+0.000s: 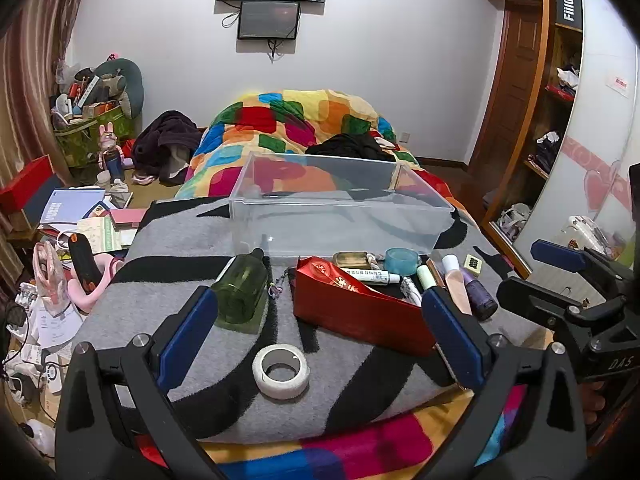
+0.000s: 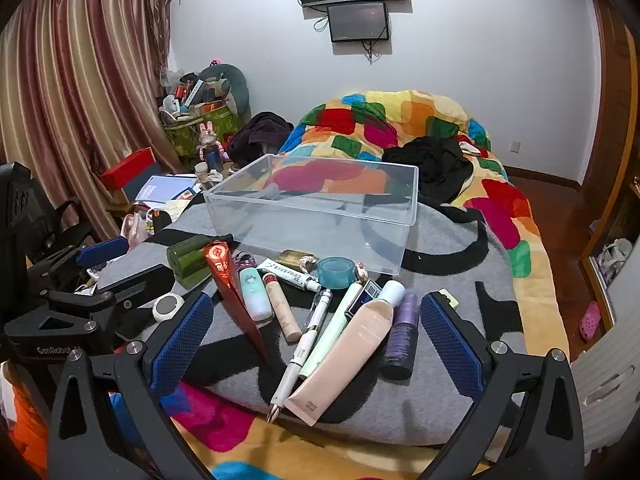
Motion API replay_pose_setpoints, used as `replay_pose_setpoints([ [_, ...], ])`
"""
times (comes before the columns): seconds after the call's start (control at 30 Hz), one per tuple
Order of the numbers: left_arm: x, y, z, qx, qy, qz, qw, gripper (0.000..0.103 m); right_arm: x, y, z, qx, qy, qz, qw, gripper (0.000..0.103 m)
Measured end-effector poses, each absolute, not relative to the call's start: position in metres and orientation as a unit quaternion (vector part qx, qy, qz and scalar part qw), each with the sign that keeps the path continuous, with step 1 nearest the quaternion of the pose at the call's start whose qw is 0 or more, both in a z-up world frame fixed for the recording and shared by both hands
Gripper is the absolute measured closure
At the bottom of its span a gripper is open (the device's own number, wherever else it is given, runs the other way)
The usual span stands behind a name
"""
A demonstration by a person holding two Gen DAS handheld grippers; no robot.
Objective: Organize objects
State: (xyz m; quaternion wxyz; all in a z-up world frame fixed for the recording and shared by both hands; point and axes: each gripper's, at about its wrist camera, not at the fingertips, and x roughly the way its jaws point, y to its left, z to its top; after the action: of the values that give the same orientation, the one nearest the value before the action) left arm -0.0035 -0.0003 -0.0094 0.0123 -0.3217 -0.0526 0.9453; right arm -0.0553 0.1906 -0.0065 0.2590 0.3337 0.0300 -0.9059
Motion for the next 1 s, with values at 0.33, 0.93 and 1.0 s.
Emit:
replay_pose_setpoints([
  [0.33, -0.0035, 0.0024, -0.0099, -0.321, -0.050, 0.946, 0.016, 0.000, -0.0571, 0.1917, -0.0101, 0.339, 0.026, -0.904, 0.258, 0.000],
  [0.93, -0.0028, 0.0024, -0.0100, -0.321, -0.050, 0.946, 0.017, 0.000, -0.0572, 0.1909, -0.0125, 0.341, 0.025, -0.904, 0.258, 0.000],
  [1.0, -0.0027, 0.0024, -0.0100, -0.321, -0.050, 0.946, 0.017, 0.000, -0.0569, 0.1904, -0.0128, 0.341, 0.025, -0.903, 0.259, 0.000],
])
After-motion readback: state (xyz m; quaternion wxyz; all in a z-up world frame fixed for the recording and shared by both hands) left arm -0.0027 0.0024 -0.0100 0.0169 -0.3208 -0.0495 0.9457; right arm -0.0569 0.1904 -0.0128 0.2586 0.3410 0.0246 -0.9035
